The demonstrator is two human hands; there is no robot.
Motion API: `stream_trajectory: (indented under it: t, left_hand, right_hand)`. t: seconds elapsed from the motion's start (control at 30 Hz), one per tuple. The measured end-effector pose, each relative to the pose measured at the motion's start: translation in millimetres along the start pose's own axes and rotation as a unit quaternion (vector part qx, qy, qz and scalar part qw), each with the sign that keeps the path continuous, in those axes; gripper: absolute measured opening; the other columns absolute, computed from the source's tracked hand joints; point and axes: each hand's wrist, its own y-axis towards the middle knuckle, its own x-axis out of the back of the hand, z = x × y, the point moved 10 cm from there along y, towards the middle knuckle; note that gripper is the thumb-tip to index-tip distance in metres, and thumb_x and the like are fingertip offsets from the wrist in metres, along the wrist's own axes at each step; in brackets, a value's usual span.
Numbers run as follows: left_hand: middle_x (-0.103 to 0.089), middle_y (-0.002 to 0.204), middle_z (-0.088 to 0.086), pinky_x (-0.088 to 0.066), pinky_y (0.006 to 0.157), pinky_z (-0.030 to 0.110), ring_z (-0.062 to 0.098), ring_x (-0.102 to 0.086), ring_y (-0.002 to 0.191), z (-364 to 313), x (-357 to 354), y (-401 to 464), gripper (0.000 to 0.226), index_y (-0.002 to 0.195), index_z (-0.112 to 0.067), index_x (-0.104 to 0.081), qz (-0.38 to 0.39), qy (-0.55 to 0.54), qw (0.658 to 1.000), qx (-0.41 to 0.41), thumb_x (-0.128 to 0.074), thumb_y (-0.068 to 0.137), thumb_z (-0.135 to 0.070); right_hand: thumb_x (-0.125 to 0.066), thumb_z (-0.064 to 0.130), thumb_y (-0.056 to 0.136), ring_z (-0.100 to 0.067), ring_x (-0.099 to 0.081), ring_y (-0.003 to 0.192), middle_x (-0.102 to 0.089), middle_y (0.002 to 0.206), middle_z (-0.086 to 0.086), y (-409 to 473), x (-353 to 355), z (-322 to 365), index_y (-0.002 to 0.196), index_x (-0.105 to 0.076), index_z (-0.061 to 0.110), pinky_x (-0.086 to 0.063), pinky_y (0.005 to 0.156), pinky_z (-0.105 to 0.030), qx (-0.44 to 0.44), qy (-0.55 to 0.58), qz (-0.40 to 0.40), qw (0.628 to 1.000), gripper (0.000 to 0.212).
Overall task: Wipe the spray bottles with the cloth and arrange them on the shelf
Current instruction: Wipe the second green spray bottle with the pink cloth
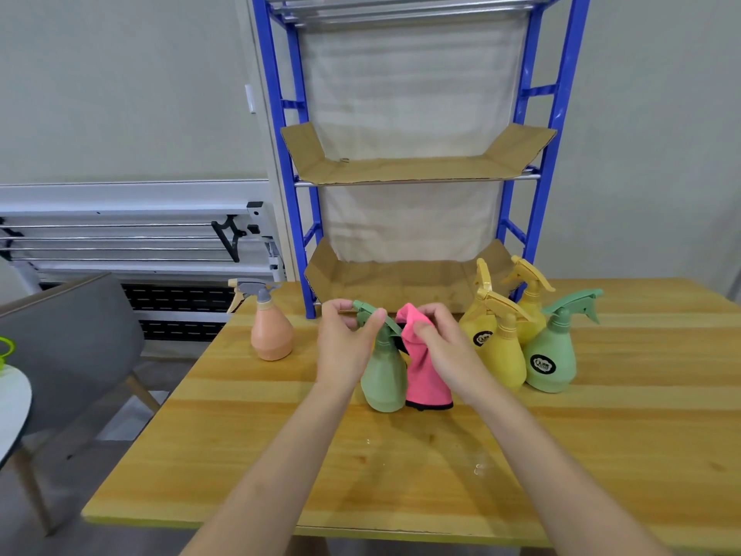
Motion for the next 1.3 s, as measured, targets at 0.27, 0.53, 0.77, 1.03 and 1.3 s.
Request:
stream_trajectory:
  t: [0.27, 0.53, 0.77, 1.03, 1.3]
  left_hand:
    - [-0.066, 0.113, -0.003, -0.04, 0.073, 0.014, -0.002, -0.058, 0.096, -8.6, -8.1, 0.0, 0.037, 0.133, -0.025, -0.055, 0.082, -0.045, 0.995, 0.015, -0.066, 0.099, -0.024]
    - [-0.074, 0.112, -0.014, -0.046, 0.079, 0.007, -0.008, -0.065, 0.102, -13.3, -2.5, 2.9, 0.02, 0.117, -0.021, -0.074, 0.111, -0.024, 0.993, -0.021, -0.06, 0.102, -0.023]
    - [-0.077, 0.109, -0.013, -0.049, 0.08, 0.009, -0.002, -0.068, 0.102, -13.6, -6.3, 1.4, 0.022, 0.119, -0.022, -0.076, 0.122, -0.028, 0.991, -0.037, -0.062, 0.102, -0.018]
    - [-0.078, 0.105, -0.016, -0.049, 0.083, 0.009, -0.005, -0.069, 0.103, -21.0, -11.9, 0.6, 0.025, 0.11, -0.023, -0.077, 0.131, -0.06, 0.989, -0.045, -0.059, 0.102, -0.008]
    - [-0.077, 0.109, -0.016, -0.049, 0.085, 0.009, -0.003, -0.068, 0.11, -18.3, -14.3, -1.2, 0.027, 0.11, -0.019, -0.078, 0.137, -0.08, 0.986, -0.047, -0.054, 0.104, -0.009]
  right_hand:
    - [-0.061, 0.028, 0.105, -0.009, -0.069, 0.106, -0.074, 0.116, 0.015, -15.3, -11.8, 2.9, 0.122, -0.072, 0.033, -0.055, 0.094, -0.038, 0.05, -0.025, 0.054, 0.997, 0.021]
    - [-0.067, 0.025, 0.101, -0.005, -0.068, 0.107, -0.075, 0.113, 0.016, -13.6, 8.4, 3.6, 0.123, -0.075, 0.031, -0.057, 0.095, -0.041, 0.059, 0.013, -0.097, 0.993, 0.024]
    - [-0.071, 0.018, 0.097, 0.001, -0.064, 0.109, -0.07, 0.116, 0.015, -1.6, 6.2, 14.9, 0.125, -0.076, 0.028, -0.05, 0.095, -0.02, 0.082, 0.013, -0.173, 0.981, 0.03]
    - [-0.069, 0.019, 0.101, -0.008, -0.068, 0.104, -0.067, 0.104, 0.009, 2.6, -23.3, 12.2, 0.119, -0.08, 0.023, -0.053, 0.09, -0.025, 0.098, 0.031, -0.191, 0.976, 0.021]
    - [-0.071, 0.007, 0.097, 0.002, -0.066, 0.109, -0.07, 0.11, 0.01, -17.1, -32.8, 1.8, 0.115, -0.081, 0.016, -0.05, 0.093, -0.015, 0.098, 0.01, -0.171, 0.98, 0.022]
